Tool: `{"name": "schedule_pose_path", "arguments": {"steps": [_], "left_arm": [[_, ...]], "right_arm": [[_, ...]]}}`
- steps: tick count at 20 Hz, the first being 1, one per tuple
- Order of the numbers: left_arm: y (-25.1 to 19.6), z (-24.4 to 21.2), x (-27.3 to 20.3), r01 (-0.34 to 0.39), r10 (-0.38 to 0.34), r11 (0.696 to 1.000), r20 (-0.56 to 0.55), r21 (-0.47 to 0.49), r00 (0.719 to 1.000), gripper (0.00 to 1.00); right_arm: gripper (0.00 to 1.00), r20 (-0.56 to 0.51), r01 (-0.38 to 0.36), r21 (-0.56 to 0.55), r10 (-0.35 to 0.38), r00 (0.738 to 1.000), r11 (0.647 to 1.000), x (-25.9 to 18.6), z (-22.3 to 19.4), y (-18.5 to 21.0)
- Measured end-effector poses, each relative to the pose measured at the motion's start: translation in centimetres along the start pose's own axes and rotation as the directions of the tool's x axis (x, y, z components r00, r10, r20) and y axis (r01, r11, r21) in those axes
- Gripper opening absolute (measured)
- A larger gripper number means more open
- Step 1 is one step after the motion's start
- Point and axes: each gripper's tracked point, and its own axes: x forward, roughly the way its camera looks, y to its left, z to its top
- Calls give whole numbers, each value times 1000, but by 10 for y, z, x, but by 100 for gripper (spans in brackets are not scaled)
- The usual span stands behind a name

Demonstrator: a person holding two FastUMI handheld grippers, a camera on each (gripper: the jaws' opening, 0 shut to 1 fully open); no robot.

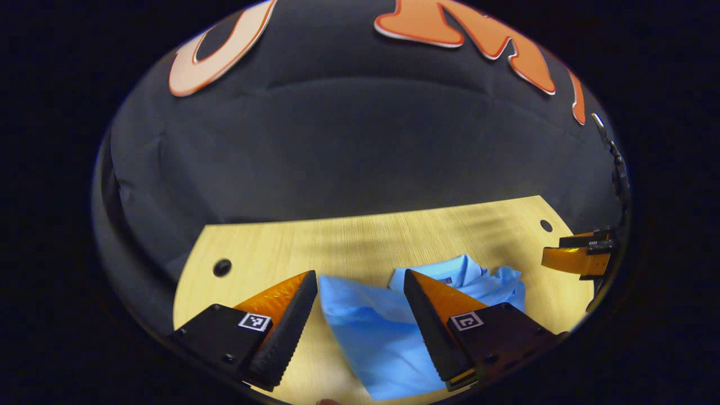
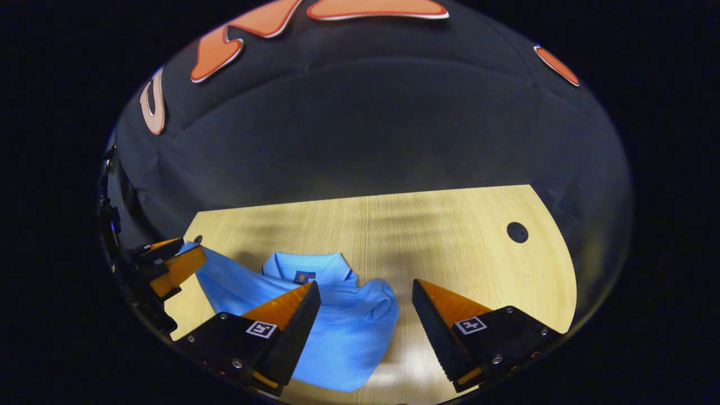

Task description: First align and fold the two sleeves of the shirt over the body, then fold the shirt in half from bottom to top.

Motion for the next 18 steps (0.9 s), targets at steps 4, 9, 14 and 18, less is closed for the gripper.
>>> {"name": "schedule_pose_path", "arguments": {"steps": [4, 9, 14, 18], "left_arm": [[22, 38, -45, -52, 50, 998, 91, 20, 995, 100], [30, 81, -125, -75, 68, 997, 255, 18, 965, 100], [27, 100, -208, -56, 51, 998, 364, 2, 930, 100], [35, 90, -272, -43, 40, 999, 416, -1, 908, 100]], "right_arm": [[99, 64, 25, -17, -24, 998, 1000, -38, 13, -3], [99, 194, 19, -25, -13, 981, 1000, -107, 36, 17], [99, 303, 14, -44, 0, 953, 999, -181, 40, 39], [99, 382, -16, -20, 22, 924, 1000, -225, 36, 61]]}}
